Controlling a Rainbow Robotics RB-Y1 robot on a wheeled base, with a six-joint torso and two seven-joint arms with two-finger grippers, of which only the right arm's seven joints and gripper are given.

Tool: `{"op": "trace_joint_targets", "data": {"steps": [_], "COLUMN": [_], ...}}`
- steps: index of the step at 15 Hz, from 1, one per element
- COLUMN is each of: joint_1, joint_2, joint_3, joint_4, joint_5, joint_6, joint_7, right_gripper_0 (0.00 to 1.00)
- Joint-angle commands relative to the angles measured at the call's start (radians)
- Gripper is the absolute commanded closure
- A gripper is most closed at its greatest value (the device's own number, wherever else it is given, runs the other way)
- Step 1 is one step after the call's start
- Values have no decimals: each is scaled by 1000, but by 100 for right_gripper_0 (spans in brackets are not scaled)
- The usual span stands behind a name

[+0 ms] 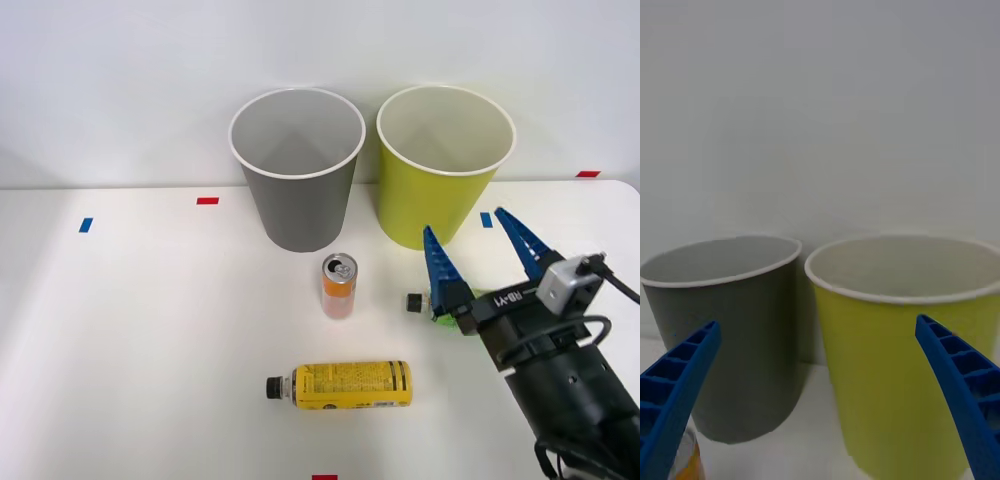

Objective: Put cans in the gray bin, plastic bottles in the light green bin

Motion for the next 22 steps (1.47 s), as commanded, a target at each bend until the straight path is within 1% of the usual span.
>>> {"op": "trace_joint_targets", "data": {"steps": [1,7,12,13,15,16,18,19,20,22], "joint_1": [132,317,387,392,392,392,373,367,369,375], "joint_2": [24,77,103,133,192,218,271,278,281,284], "joint_3": [-1,0,11,16,5,3,-12,-18,-17,-15], "joint_4": [0,2,2,2,12,32,132,177,216,304], "joint_5": [5,16,19,34,126,161,240,255,252,238], "joint_6": [-74,-117,-117,-115,-108,-117,-223,-275,-335,-439], "joint_7": [6,15,32,37,31,24,0,-48,-69,-60], "right_gripper_0": [12,12,12,12,12,12,12,12,12,12]}}
